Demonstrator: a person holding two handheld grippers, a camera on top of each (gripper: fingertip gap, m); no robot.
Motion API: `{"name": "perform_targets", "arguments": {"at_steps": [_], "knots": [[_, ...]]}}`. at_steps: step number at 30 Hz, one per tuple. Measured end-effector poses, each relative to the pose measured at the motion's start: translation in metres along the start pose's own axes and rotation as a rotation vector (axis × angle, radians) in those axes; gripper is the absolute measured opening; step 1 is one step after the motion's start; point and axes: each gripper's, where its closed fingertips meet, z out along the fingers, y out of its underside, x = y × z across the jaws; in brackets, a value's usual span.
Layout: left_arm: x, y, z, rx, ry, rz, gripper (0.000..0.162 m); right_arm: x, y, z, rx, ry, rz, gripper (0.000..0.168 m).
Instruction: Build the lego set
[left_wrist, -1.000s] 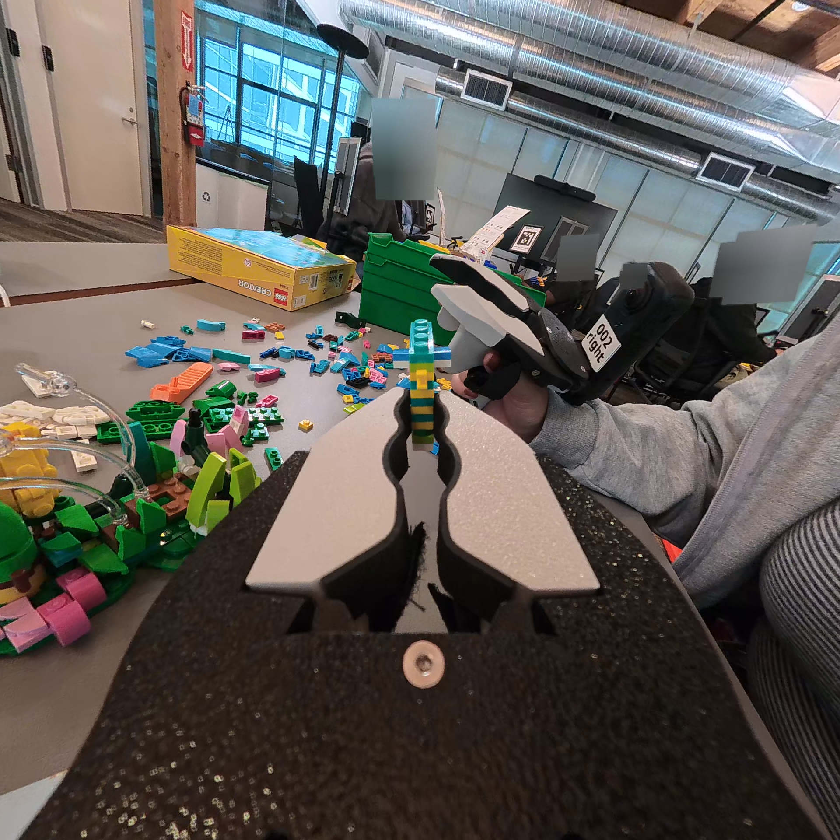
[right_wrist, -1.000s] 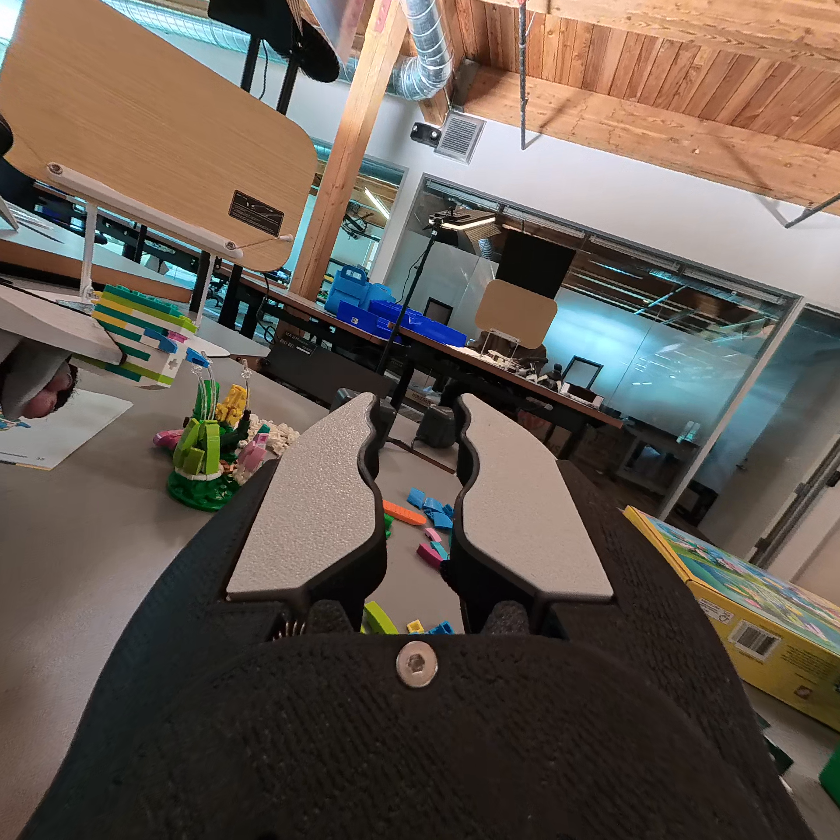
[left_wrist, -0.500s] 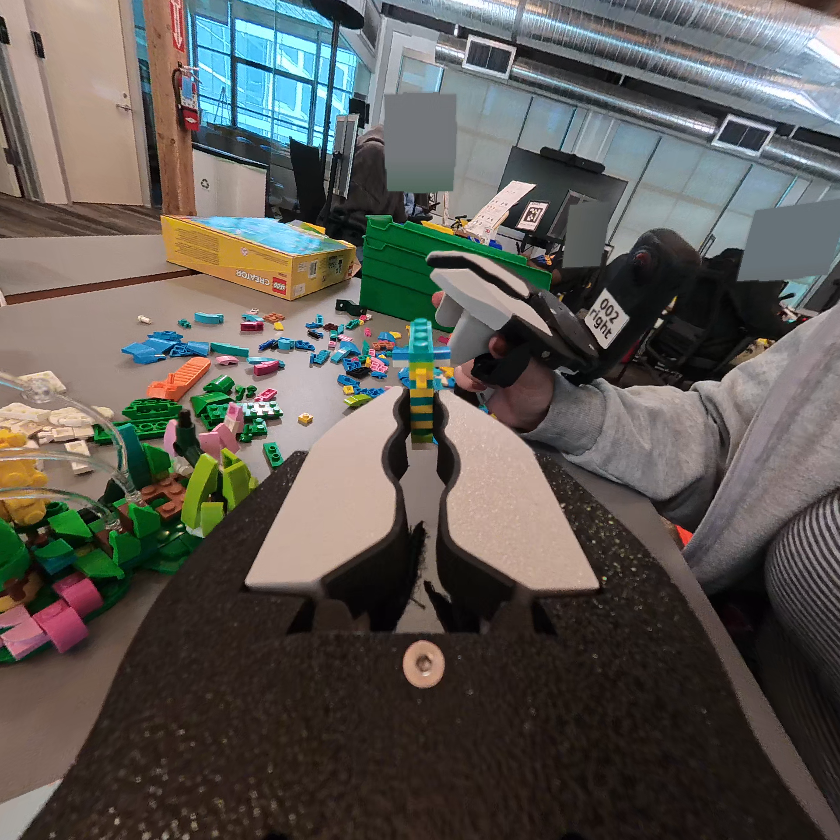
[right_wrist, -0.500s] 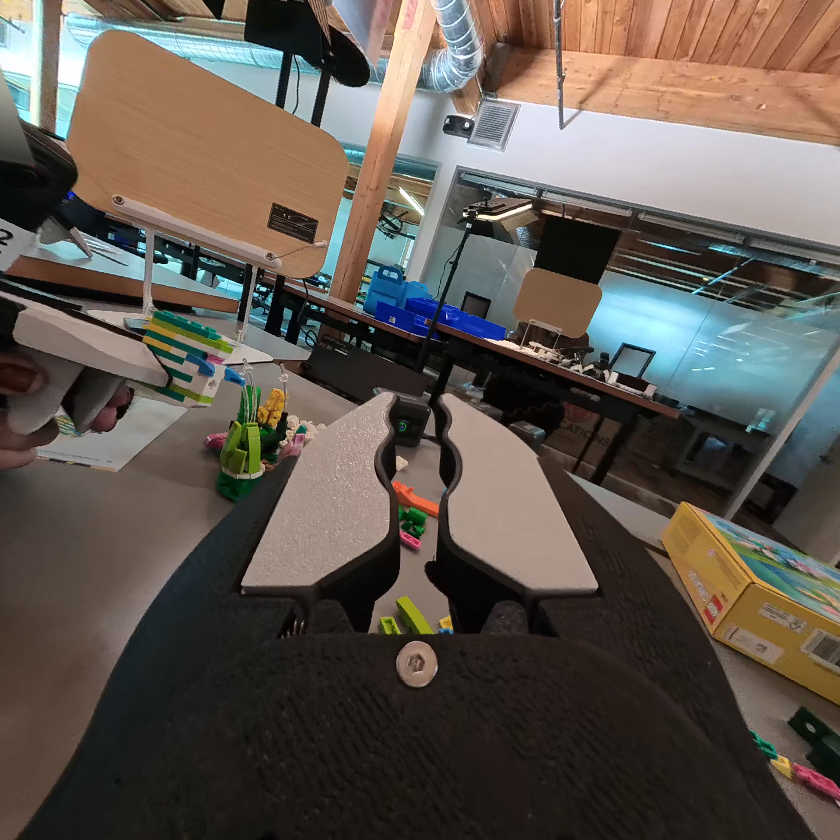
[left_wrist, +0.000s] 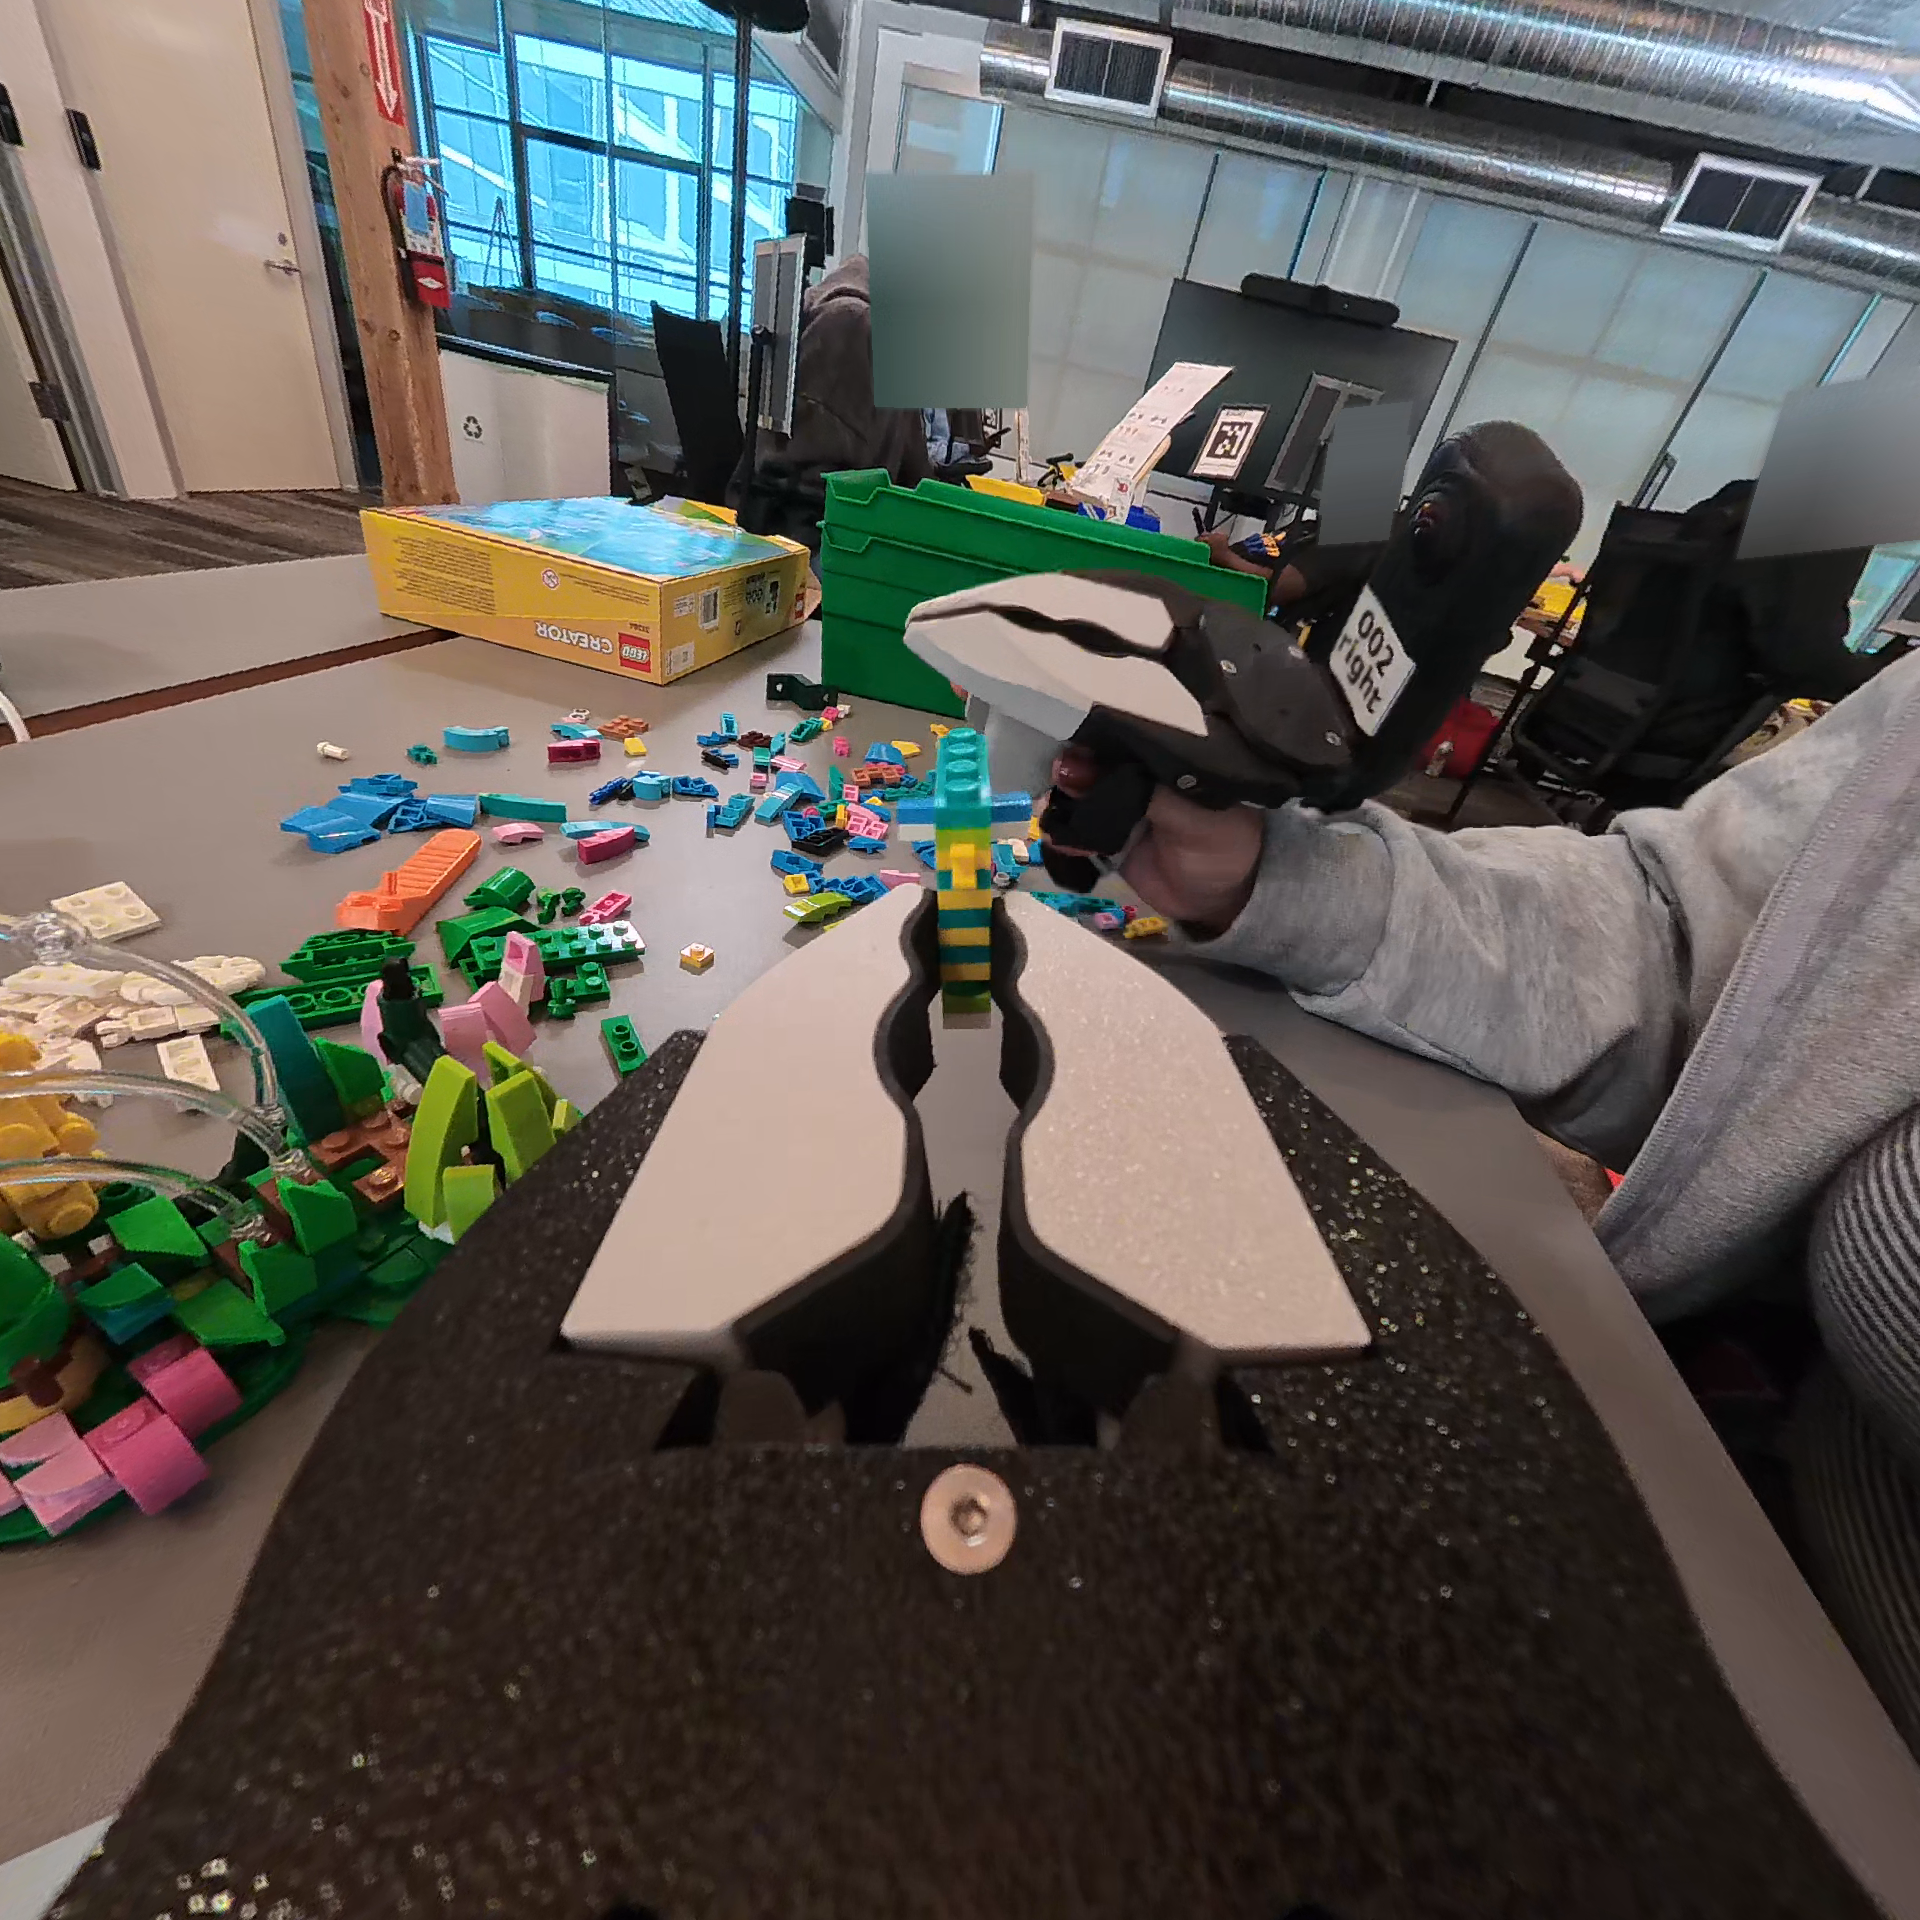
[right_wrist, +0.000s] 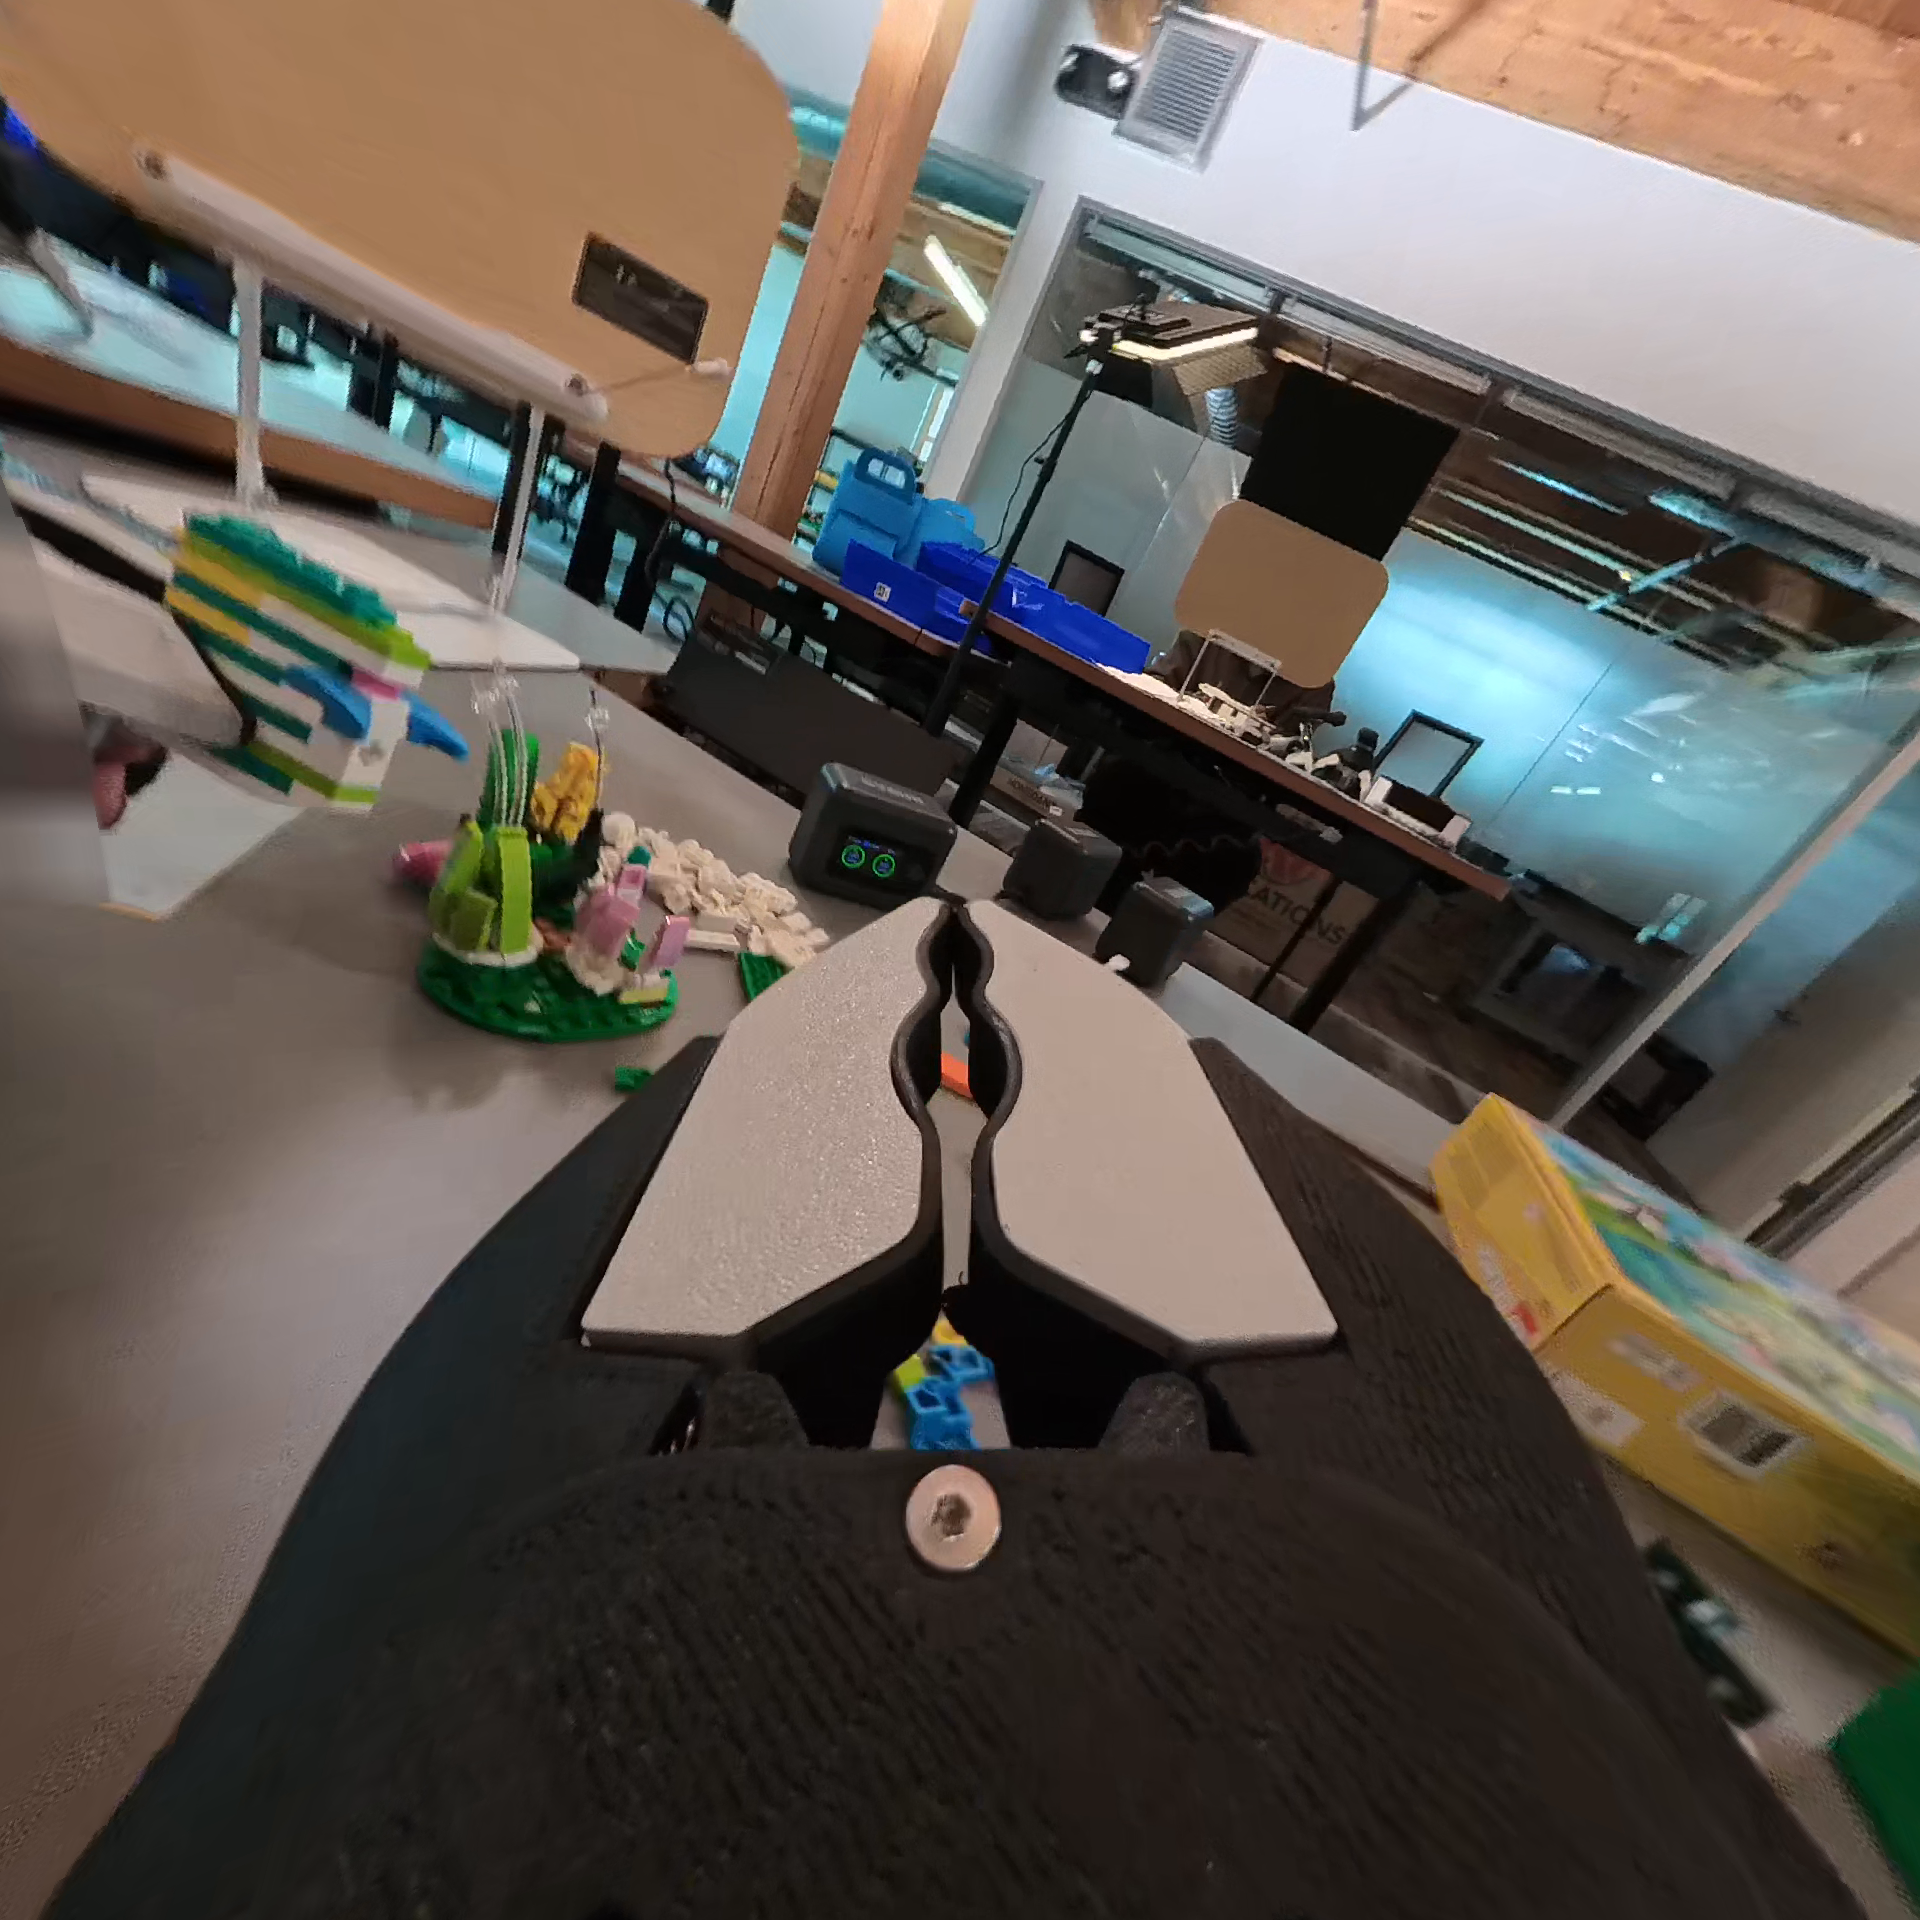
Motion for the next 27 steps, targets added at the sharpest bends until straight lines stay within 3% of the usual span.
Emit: {"name": "perform_targets", "arguments": {"at_steps": [5, 11, 16, 22, 27], "knots": [[0.002, 0.000, 0.000, 0.000, 0.013, 0.004, 0.008, 0.018, 0.008, -0.008, -0.103, -0.089, -0.064, 0.000], [0.006, 0.002, 0.001, -0.016, 0.025, 0.029, 0.008, 0.033, 0.039, -0.021, -0.345, -0.267, 0.207, 0.000], [0.005, 0.001, 0.001, -0.010, 0.028, 0.012, 0.008, 0.048, 0.062, -0.041, -0.507, -0.313, 0.208, 0.002], [0.004, 0.001, 0.001, -0.008, 0.029, 0.001, 0.008, 0.073, 0.088, -0.081, -0.713, -0.328, 0.269, 0.009], [0.003, 0.001, 0.001, -0.007, 0.029, -0.005, 0.008, 0.050, 0.106, -0.129, -0.855, -0.564, 0.330, 0.011]]}}
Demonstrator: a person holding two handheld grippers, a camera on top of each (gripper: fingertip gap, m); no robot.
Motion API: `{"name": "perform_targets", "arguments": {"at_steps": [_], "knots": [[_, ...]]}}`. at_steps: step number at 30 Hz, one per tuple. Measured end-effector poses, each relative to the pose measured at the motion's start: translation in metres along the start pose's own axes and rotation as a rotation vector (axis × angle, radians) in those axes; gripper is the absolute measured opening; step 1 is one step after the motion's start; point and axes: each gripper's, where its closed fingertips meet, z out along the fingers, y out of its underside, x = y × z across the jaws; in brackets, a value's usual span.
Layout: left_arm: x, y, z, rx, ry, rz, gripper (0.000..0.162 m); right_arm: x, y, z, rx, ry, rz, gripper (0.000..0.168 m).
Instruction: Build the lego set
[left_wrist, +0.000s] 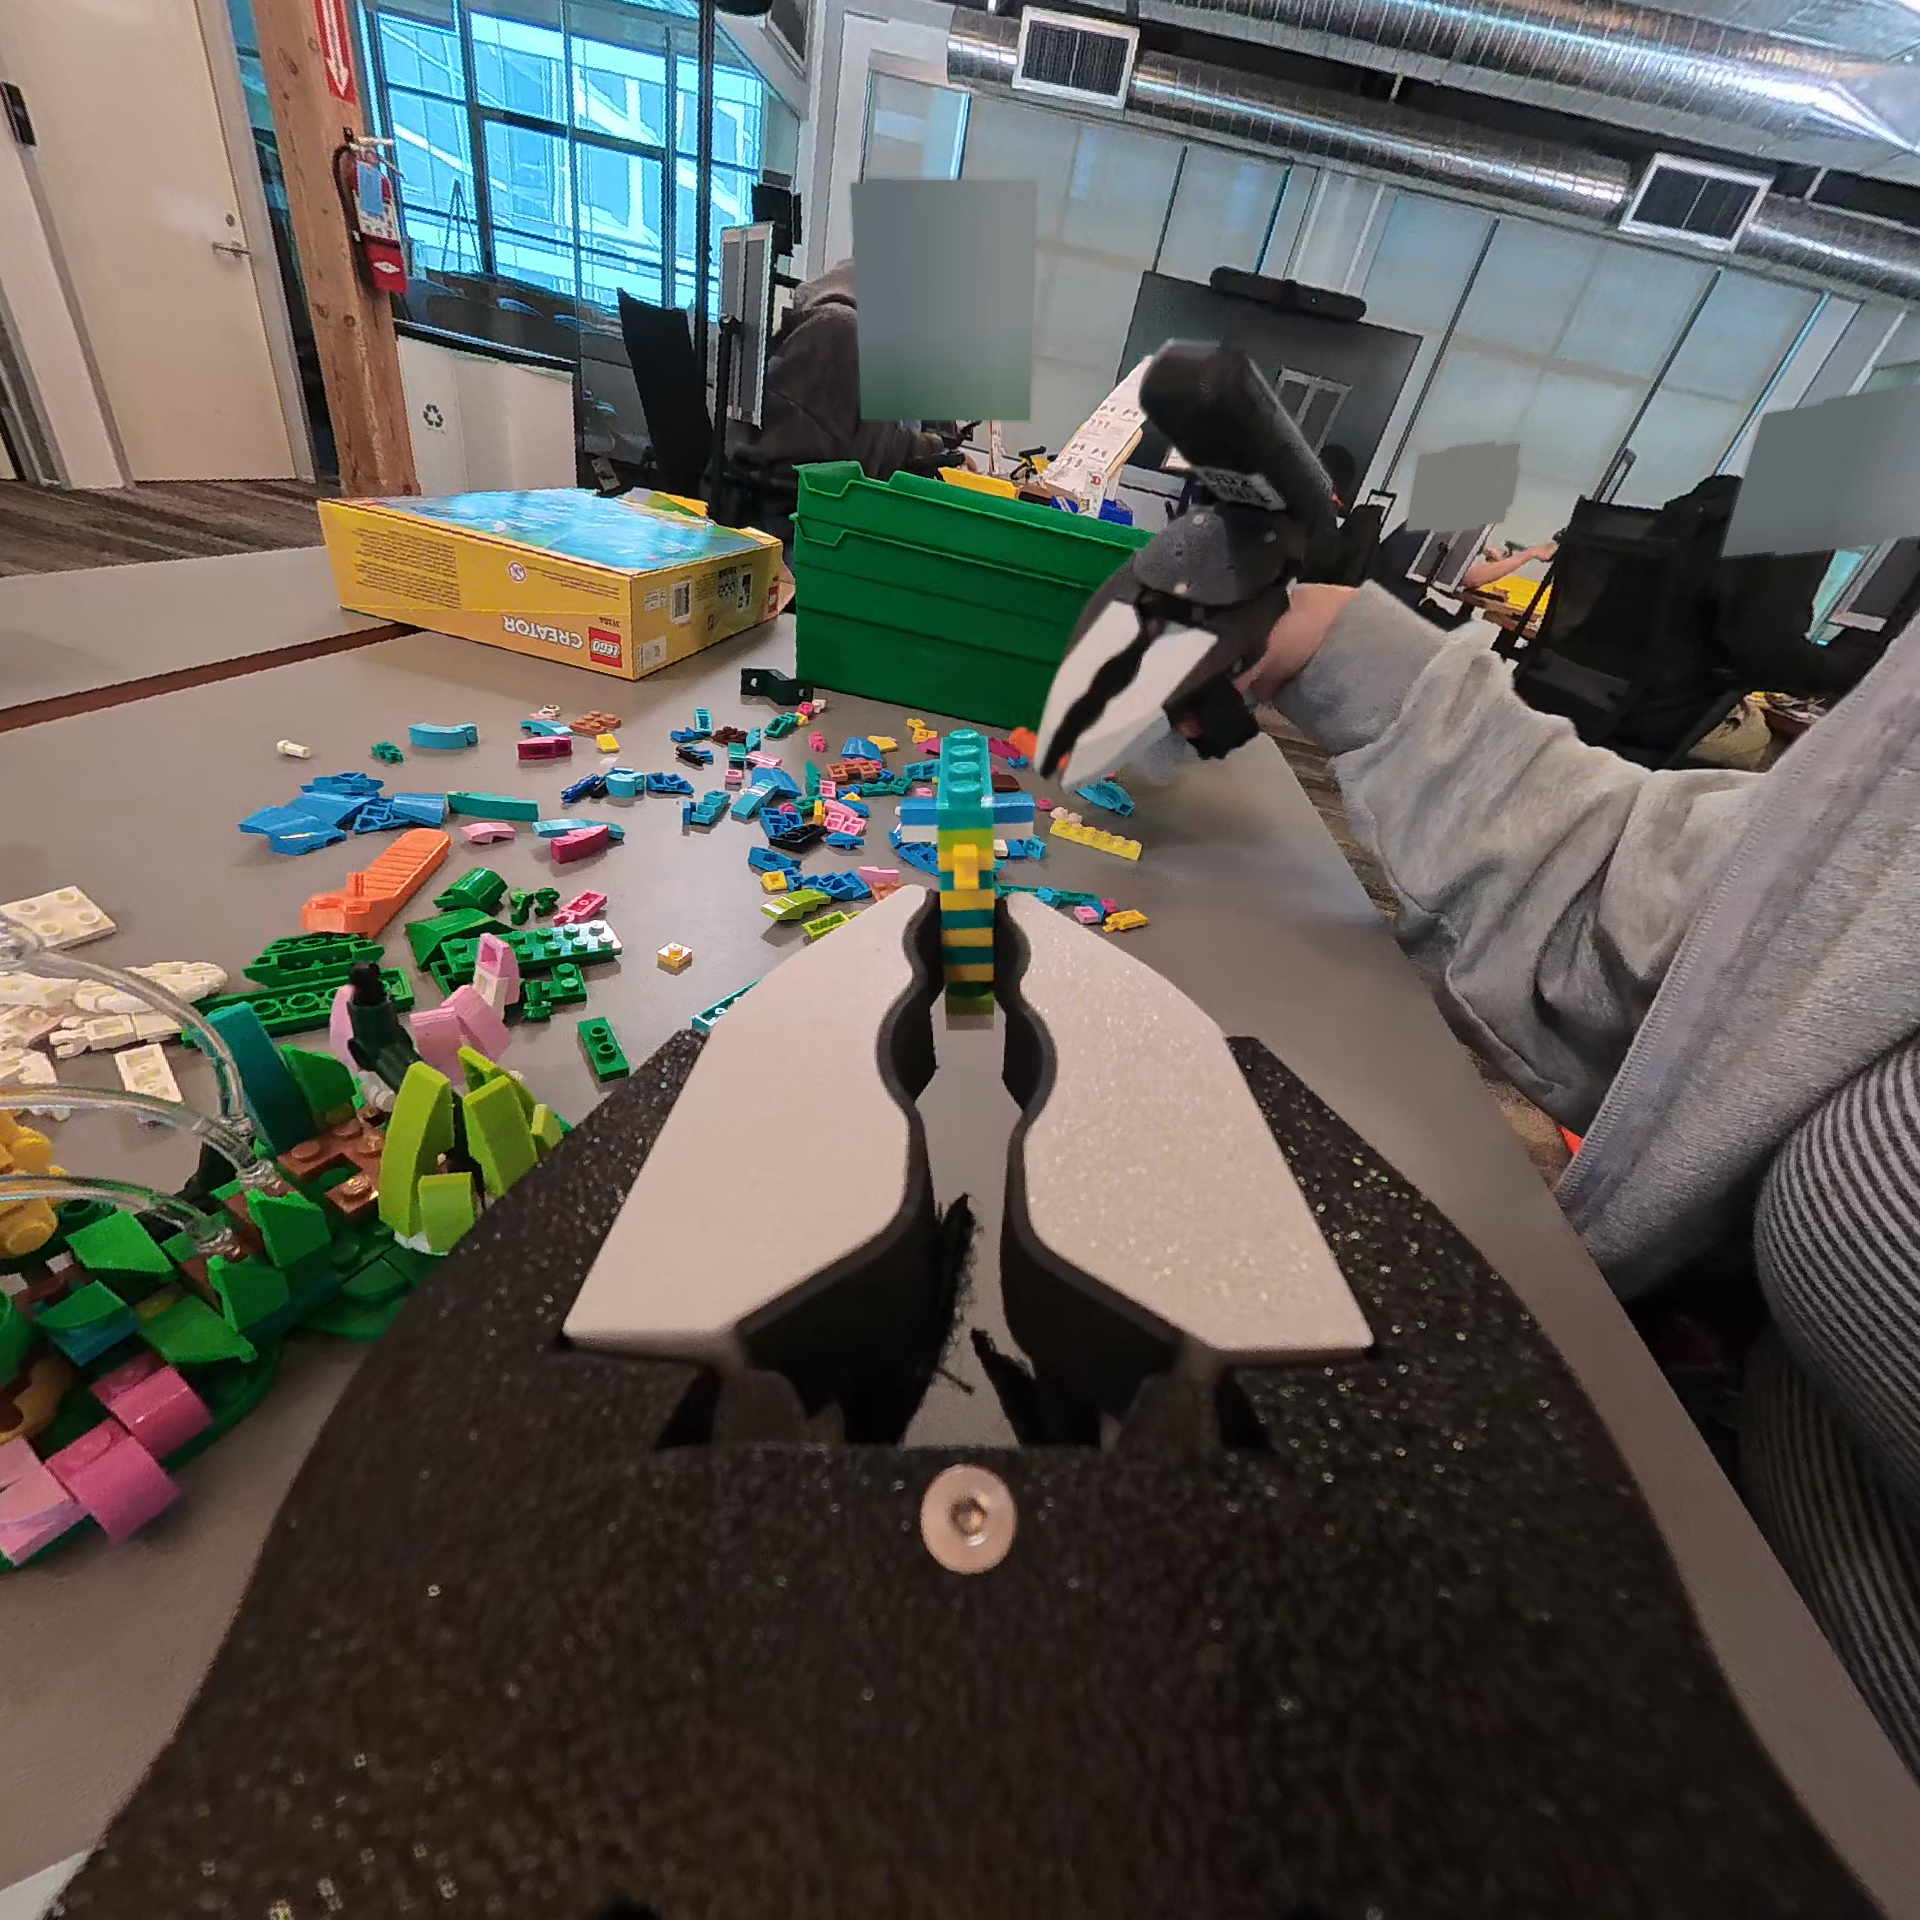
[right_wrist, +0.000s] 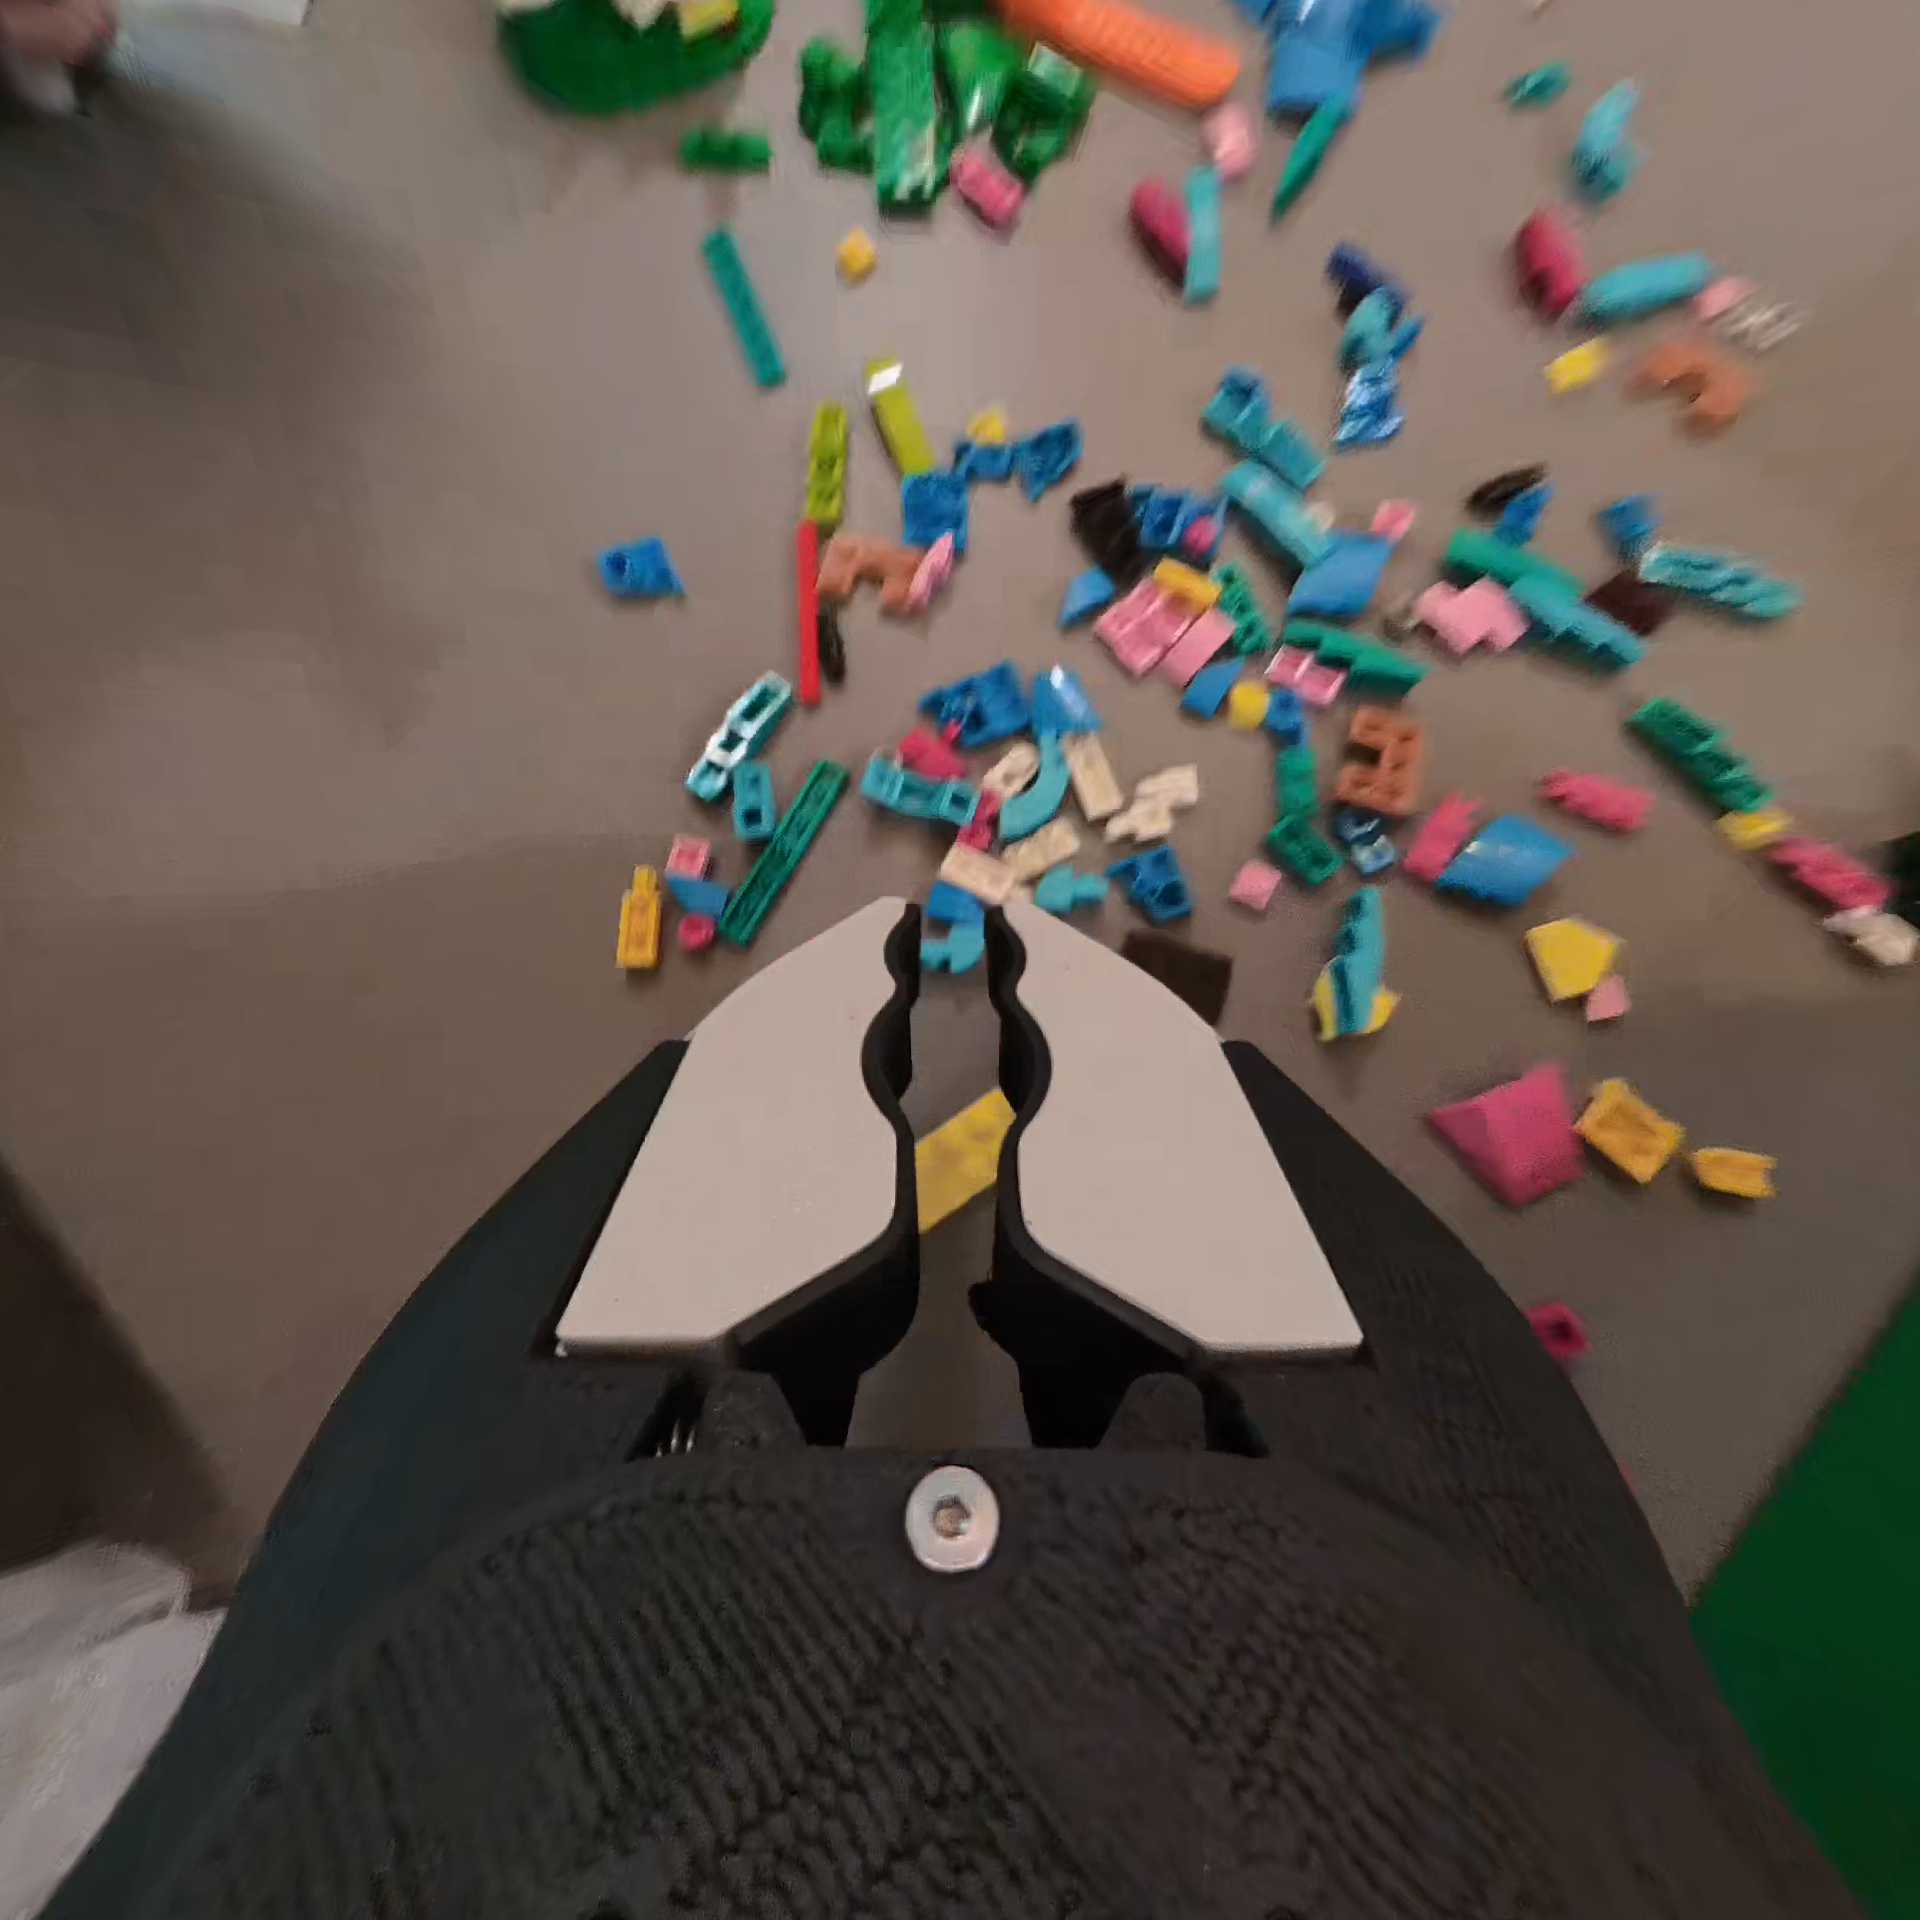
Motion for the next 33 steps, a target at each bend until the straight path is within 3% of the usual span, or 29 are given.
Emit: {"name": "perform_targets", "arguments": {"at_steps": [7, 15, 21, 33], "knots": [[0.000, 0.000, 0.000, 0.004, 0.000, -0.003, 0.008, 0.023, 0.016, -0.009, -0.071, 0.138, -0.018, 0.010], [0.001, -0.001, -0.001, 0.008, 0.009, -0.004, 0.008, -0.006, -0.010, 0.017, -0.018, 0.031, -0.171, 0.010], [0.001, -0.001, -0.001, 0.011, 0.011, -0.001, 0.008, -0.030, -0.007, 0.041, -0.122, -0.079, -0.178, 0.000], [0.001, -0.002, -0.001, 0.012, 0.014, -0.003, 0.008, -0.020, -0.004, 0.051, -0.159, -0.013, -0.157, 0.003]]}}
